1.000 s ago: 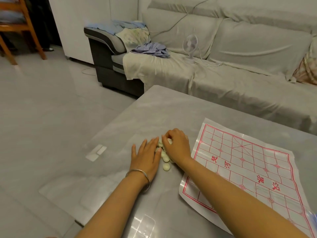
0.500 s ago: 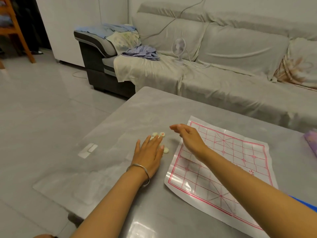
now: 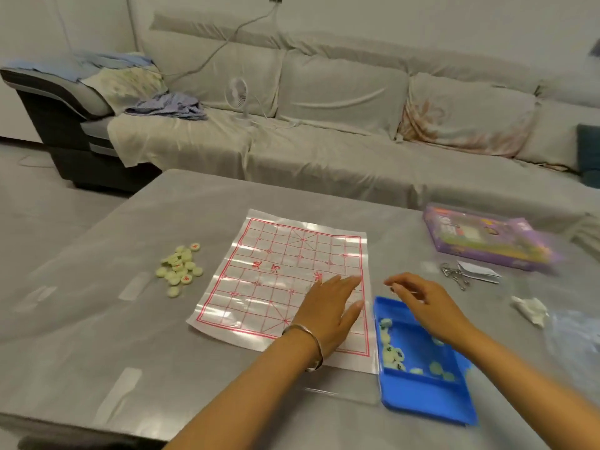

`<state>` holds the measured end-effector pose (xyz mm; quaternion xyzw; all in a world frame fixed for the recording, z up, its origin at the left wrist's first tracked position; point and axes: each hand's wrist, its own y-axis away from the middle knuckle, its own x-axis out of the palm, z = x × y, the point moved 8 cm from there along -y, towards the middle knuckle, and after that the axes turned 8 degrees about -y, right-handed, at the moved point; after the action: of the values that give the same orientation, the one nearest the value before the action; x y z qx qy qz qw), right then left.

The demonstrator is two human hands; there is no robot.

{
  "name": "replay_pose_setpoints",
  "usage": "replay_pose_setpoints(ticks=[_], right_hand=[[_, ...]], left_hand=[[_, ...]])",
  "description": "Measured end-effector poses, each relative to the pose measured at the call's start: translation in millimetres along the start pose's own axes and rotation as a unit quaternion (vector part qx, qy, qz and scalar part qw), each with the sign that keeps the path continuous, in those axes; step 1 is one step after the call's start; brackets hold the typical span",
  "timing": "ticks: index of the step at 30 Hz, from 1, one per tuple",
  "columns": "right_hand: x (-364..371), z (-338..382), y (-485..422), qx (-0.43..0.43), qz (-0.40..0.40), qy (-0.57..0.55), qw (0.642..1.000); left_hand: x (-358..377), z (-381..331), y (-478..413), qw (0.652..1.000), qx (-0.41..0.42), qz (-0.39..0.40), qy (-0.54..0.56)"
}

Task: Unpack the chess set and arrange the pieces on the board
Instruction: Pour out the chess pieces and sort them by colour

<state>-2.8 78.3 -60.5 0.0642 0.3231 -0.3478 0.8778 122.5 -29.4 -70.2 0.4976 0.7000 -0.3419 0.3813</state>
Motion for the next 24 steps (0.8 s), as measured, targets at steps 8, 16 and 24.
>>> replay_pose_setpoints(ticks=[8,16,24], right_hand=[[-42,-67,64,-0.007,0.006,0.132,0.991],[-27,-49,65,-0.082,0.062,0.284,0.953],[-12,-52,77,-0.027,0.122,0.291,0.949]], left_hand=[[73,-58,-22,0.984,0.094,0.045,-0.148],[83,-69,-17,0.985,0.130,0.050,-0.106],[85,-60,-11,0.986,0.100,0.043,-0.129]])
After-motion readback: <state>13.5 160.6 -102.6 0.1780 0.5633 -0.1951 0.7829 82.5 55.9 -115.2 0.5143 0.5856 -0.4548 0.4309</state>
